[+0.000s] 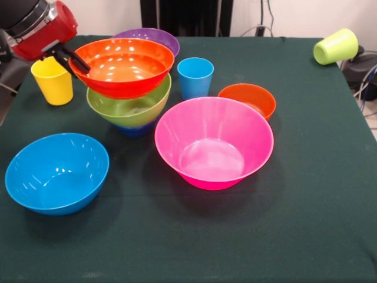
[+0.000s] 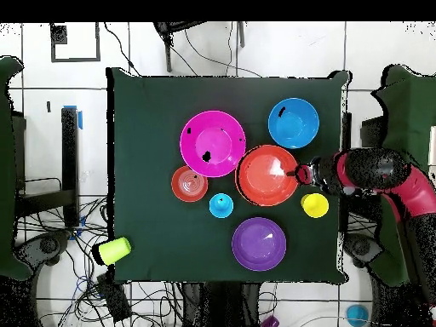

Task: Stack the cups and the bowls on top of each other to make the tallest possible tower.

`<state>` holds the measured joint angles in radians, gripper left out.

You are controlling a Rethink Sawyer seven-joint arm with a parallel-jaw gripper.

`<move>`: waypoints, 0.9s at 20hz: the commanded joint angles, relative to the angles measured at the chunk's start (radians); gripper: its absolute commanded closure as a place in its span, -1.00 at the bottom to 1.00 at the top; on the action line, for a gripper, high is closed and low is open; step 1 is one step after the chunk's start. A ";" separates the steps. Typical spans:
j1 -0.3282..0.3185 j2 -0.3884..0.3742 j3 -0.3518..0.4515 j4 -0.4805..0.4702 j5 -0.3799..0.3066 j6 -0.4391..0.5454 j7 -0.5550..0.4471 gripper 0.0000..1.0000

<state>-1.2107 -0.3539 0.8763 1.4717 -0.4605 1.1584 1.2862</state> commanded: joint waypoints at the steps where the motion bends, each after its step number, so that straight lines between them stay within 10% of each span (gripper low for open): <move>1: 0.022 0.015 -0.002 0.073 -0.041 -0.078 -0.146 1.00; 8: 0.005 0.021 0.008 0.093 -0.043 -0.100 -0.159 1.00; 9: -0.002 0.027 0.016 0.097 -0.042 -0.111 -0.170 -1.00; 18: 0.019 -0.003 0.002 0.085 -0.044 -0.085 -0.146 -1.00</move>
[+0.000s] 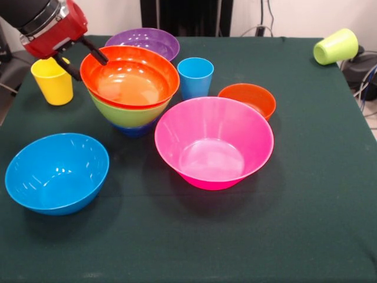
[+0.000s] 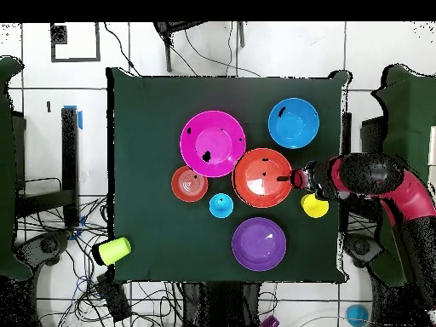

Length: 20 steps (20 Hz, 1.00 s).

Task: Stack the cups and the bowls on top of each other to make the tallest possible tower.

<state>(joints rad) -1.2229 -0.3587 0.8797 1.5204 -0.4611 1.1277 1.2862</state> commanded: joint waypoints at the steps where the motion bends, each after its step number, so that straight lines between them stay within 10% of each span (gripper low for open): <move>1: 0.031 0.003 -0.002 0.038 -0.044 -0.056 -0.145 -1.00; 20: 0.080 -0.090 0.023 0.097 0.018 -0.044 -0.035 -1.00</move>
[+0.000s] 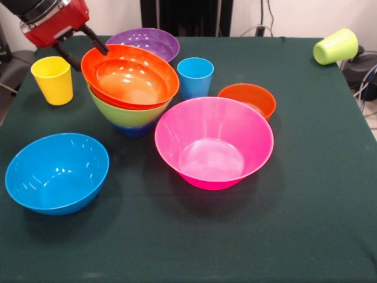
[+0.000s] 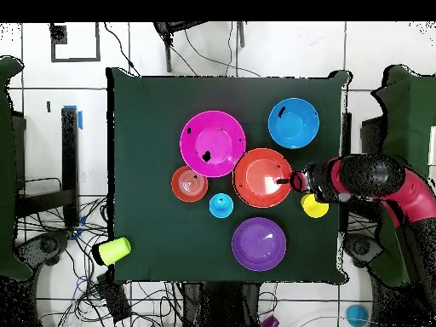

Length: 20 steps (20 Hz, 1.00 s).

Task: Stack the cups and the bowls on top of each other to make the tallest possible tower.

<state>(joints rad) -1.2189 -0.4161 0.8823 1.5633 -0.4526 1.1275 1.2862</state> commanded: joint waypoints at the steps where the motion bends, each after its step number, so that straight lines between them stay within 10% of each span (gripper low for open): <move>1: 0.081 -0.035 0.019 0.053 0.012 -0.046 -0.032 -1.00; 20: 0.099 -0.071 0.000 0.073 0.035 -0.060 -0.034 -1.00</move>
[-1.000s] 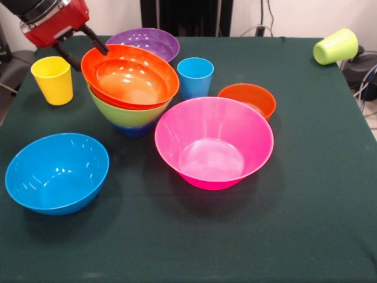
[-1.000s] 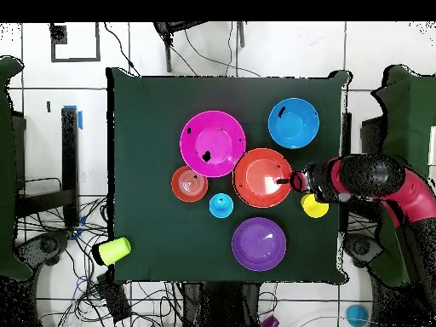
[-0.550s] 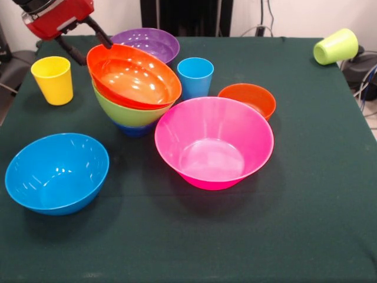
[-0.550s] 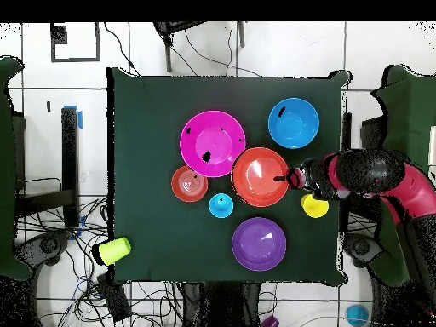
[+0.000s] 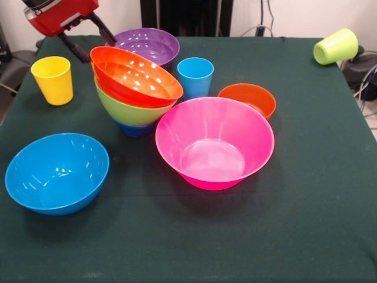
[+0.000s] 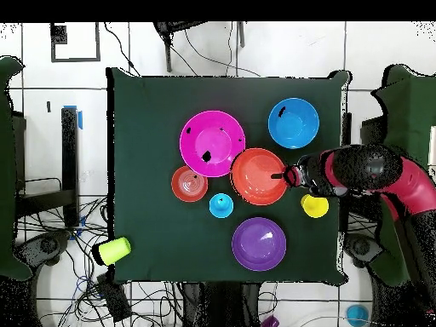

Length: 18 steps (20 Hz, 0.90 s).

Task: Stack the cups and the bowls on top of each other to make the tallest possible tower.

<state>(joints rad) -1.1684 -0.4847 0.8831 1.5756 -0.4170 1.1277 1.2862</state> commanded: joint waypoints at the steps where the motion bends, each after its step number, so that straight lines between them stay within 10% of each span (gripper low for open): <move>1: 0.047 -0.004 -0.002 0.063 -0.001 -0.062 -0.035 -1.00; 18: 0.093 0.046 -0.026 -0.027 -0.050 -0.099 -0.070 -1.00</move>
<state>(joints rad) -1.1478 -0.4944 0.8826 1.5769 -0.4172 1.1126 1.2862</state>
